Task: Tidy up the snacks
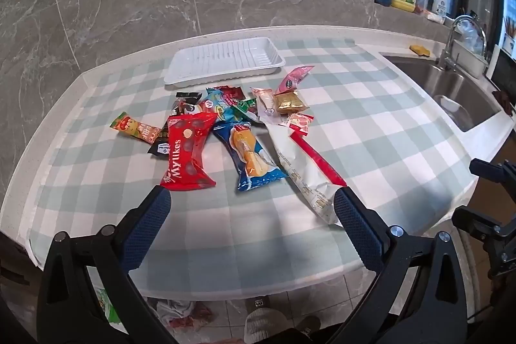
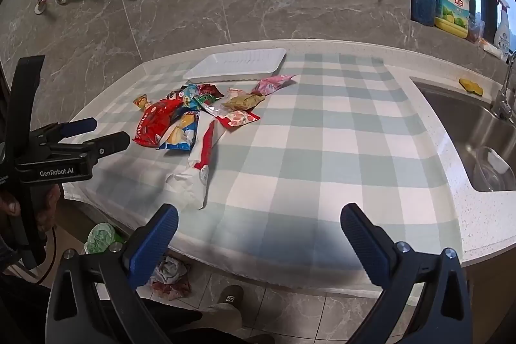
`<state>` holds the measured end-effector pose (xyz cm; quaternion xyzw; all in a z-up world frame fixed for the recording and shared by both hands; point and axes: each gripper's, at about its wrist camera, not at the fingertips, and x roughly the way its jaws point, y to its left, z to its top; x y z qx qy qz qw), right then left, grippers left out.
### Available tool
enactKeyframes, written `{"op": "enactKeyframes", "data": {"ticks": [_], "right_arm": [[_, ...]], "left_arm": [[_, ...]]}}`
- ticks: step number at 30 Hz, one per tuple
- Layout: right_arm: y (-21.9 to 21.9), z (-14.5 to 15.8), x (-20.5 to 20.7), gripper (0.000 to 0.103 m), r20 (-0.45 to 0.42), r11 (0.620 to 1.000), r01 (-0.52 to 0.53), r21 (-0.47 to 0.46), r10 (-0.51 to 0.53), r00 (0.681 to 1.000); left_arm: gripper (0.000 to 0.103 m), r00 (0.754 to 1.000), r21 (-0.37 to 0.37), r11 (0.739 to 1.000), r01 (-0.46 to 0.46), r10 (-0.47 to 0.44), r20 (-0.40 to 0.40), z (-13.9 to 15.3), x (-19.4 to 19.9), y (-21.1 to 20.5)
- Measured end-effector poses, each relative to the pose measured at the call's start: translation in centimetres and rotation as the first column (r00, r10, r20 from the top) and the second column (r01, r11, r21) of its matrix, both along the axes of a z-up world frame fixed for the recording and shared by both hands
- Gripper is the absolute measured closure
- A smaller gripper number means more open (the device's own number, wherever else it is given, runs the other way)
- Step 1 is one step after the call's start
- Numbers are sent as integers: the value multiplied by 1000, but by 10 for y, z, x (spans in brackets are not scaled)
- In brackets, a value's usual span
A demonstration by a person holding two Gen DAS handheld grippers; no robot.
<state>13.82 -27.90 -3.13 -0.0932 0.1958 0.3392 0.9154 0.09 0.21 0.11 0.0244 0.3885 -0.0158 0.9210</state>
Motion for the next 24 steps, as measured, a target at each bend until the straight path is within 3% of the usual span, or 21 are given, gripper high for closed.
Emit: {"op": "enactKeyframes", "data": {"ticks": [6, 24], "right_arm": [[0, -1, 2, 0, 1, 1000, -2, -1, 2, 1000], [2, -1, 4, 0, -4, 1000, -2, 1, 2, 1000]], "left_arm": [[1, 1000, 48, 999, 13, -13, 10, -1, -1, -13], [1, 1000, 23, 1000, 17, -17, -2, -4, 1, -13]]}}
